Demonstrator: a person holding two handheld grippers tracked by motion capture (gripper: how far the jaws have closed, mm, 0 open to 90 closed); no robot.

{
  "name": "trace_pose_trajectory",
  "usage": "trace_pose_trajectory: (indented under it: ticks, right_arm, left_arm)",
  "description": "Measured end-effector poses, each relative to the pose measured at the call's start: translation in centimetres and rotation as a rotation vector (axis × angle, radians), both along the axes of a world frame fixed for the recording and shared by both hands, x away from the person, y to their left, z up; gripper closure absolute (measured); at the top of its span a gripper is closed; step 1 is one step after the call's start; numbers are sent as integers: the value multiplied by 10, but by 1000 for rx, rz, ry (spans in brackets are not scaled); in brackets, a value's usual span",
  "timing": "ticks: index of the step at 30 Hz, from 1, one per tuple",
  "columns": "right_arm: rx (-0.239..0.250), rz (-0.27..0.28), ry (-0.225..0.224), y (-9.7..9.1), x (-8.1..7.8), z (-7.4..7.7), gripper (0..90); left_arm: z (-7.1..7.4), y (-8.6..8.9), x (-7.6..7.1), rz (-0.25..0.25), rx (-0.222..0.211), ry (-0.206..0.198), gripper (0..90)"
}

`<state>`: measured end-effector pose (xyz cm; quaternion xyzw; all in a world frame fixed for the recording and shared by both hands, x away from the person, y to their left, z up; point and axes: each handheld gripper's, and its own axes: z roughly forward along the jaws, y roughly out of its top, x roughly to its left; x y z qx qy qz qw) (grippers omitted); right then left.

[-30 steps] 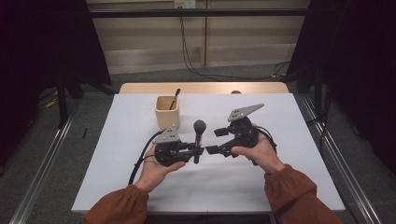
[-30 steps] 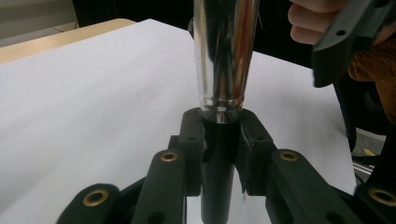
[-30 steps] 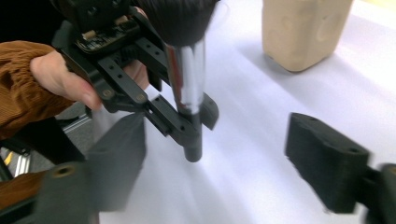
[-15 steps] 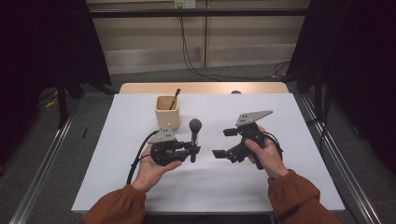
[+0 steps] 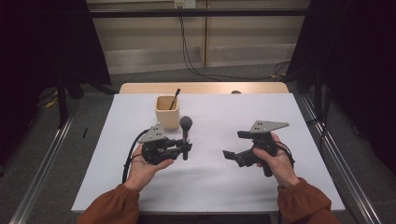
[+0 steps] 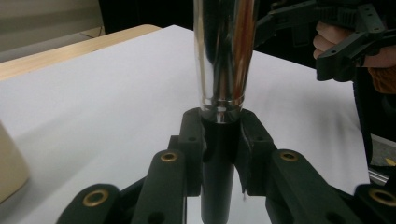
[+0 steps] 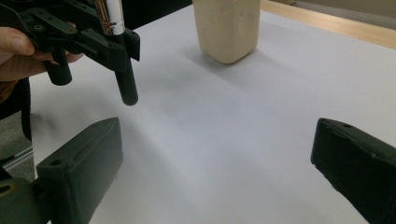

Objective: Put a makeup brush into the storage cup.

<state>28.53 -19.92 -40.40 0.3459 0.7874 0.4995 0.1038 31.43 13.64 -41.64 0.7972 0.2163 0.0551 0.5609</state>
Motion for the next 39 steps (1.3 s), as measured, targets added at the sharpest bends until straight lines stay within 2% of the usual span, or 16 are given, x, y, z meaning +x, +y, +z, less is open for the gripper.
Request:
trace_pose_trajectory:
  ticks: [4, 9, 16, 25, 30, 33, 39]
  right_arm:
    - [24, -33, -20, -8, -6, -3, 21]
    - [37, -72, -31, -16, -12, -8, 22]
    - [68, -120, -69, -30, -22, -17, 27]
    - [82, -227, -140, -51, -39, -29, 9]
    - [68, -285, -176, -62, -47, -35, 2]
    - [94, -294, -185, -69, -51, -35, 1]
    - [75, -352, -194, -83, -58, -39, 0]
  left_arm:
    - [2, 9, 1, 20, -12, 0, 746]
    - [5, 20, 2, 39, -9, -3, 746]
    - [7, 30, 3, 64, -12, -7, 746]
    - [11, 37, 6, 84, -21, -15, 746]
    - [15, 40, 8, 93, -26, -22, 746]
    - [19, 43, 10, 102, -30, -24, 746]
    - [27, 52, 16, 133, -37, -44, 746]
